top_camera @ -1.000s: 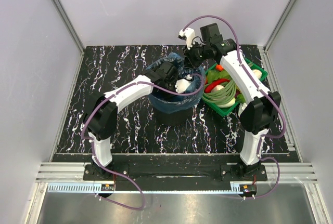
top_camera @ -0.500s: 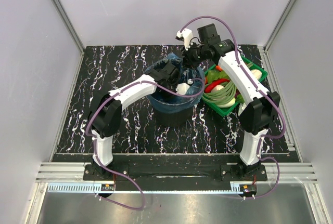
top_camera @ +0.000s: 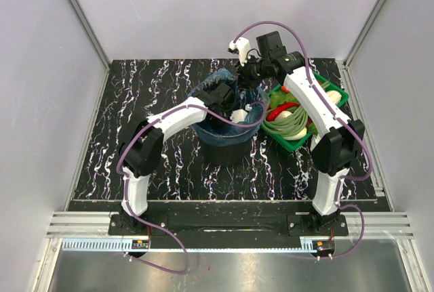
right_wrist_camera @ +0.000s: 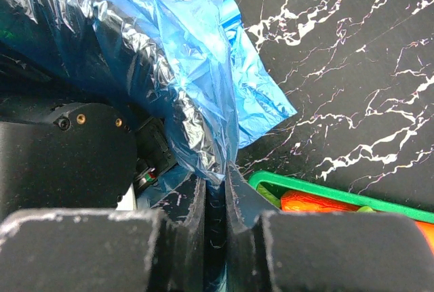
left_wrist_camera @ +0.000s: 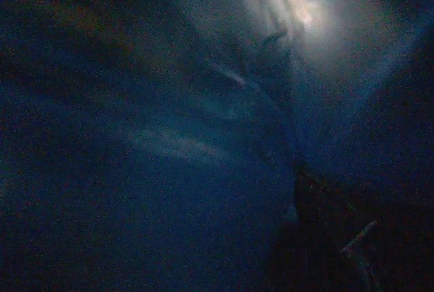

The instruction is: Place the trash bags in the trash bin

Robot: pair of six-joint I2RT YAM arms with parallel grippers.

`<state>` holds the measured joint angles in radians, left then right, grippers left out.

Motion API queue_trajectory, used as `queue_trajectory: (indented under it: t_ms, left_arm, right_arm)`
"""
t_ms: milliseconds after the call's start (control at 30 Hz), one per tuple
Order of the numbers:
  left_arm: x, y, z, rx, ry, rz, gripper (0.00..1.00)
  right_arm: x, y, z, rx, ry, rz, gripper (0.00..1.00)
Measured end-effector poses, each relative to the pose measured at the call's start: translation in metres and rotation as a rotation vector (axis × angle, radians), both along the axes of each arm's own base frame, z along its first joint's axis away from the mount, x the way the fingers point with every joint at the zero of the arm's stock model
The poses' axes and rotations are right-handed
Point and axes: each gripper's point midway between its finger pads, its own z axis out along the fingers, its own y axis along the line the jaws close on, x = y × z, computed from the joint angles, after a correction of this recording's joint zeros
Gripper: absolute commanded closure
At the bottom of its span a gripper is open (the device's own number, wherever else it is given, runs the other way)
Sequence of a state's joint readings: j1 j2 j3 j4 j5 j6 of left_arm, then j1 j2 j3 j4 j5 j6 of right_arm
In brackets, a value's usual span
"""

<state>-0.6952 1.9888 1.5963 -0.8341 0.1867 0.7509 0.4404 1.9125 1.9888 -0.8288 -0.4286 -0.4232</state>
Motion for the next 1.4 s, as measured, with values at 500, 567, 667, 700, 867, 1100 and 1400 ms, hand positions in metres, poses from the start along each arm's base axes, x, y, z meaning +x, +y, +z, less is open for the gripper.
queue_trajectory:
  t_ms: [500,567,667,700,867,1100,1400]
  left_arm:
    - [0.004,-0.008,-0.019,-0.053,-0.02,0.048,0.04]
    - [0.004,-0.008,-0.019,-0.056,-0.021,0.052,0.04]
    - [0.004,-0.008,-0.018,-0.057,-0.021,0.055,0.03]
    - [0.004,-0.008,-0.018,-0.057,-0.021,0.055,0.03]
    - [0.002,-0.004,-0.013,-0.045,-0.021,0.065,0.01]
    - [0.002,-0.006,0.017,-0.07,-0.068,0.062,0.01]
    - [0.007,-0.009,0.06,-0.122,-0.151,0.064,0.01]
  right_arm:
    - [-0.002,0.003,0.0,-0.003,-0.005,0.008,1.0]
    - [-0.002,0.003,0.0,-0.005,-0.006,0.006,1.0]
    - [-0.002,0.003,0.0,-0.006,-0.009,0.004,1.0]
    - [-0.002,0.003,0.0,-0.007,-0.01,0.003,1.0]
    - [-0.001,0.002,0.0,-0.01,-0.012,-0.001,1.0]
    - [-0.001,0.003,0.0,-0.011,-0.013,-0.001,1.0]
    - [-0.002,0.003,0.001,-0.015,-0.017,-0.003,1.0]
